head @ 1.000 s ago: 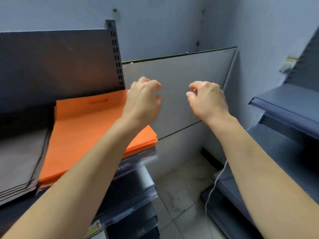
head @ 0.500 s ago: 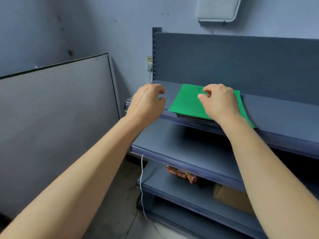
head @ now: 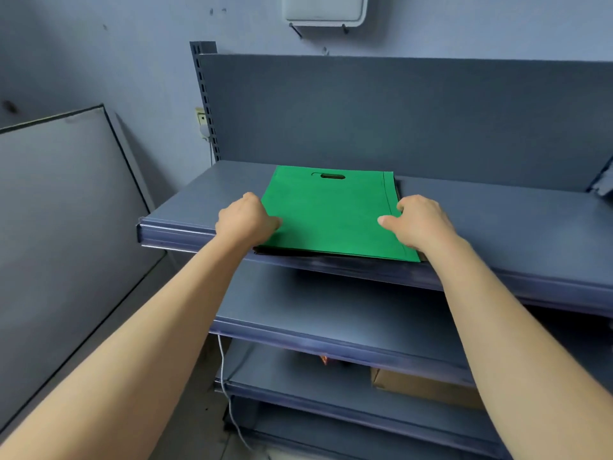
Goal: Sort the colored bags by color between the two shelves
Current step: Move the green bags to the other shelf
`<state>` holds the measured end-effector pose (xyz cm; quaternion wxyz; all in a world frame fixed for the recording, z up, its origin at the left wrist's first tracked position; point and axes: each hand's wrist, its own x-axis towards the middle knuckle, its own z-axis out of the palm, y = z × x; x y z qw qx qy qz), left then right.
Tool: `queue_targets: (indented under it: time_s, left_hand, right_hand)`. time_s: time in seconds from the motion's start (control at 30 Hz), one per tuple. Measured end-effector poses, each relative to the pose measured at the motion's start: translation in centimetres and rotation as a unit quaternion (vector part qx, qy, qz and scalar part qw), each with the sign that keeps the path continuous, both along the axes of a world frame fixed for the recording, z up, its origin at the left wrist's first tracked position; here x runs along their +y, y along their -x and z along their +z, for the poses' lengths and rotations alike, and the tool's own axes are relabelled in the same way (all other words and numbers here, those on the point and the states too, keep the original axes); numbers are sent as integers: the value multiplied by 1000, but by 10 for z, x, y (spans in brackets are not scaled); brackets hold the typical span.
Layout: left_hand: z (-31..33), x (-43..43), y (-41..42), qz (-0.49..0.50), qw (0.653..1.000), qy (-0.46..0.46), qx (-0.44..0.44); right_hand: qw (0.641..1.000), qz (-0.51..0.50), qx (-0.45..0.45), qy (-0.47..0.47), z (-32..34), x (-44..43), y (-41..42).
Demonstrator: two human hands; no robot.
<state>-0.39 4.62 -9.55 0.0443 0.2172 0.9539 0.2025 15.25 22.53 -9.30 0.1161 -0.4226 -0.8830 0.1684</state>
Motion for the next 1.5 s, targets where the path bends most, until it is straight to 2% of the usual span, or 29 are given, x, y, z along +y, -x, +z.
queue_targets:
  time_s: [0.13,0.3,0.57,0.73,0.93,1.07,1.2,1.33,1.5]
  left_hand:
    - [0,9,3,-13,1000,-6,-28]
    - [3,18,4,-60,998,-10,-20]
    - [-8,31,-7,-228,967,13,117]
    - [-11,35,-8,-274,948,21,159]
    - [-12,34,-2,-263,955,36,132]
    - [-11,33,-6,-251,957,78,122]
    - [-7,32,1,-225,966,100,80]
    - [-2,33,13,-193,977,74,49]
    - [-2,37,18,-184,983,-11,-12]
  right_hand:
    - [999,12,-42,30,-7,1,3]
    - [998,3,-43,42,-4,1,7]
    - [996,-39,-73,27,-2,-3,16]
    - [995,-40,-86,15,-1,-5,18]
    - [995,-38,-92,7,-3,-7,17]
    - [995,-35,-96,0,-6,-7,17]
    - [994,-29,-105,-5,-6,-6,17]
    - [994,-26,-107,-6,-6,-5,17]
    - [994,-24,-108,-16,-9,-4,16]
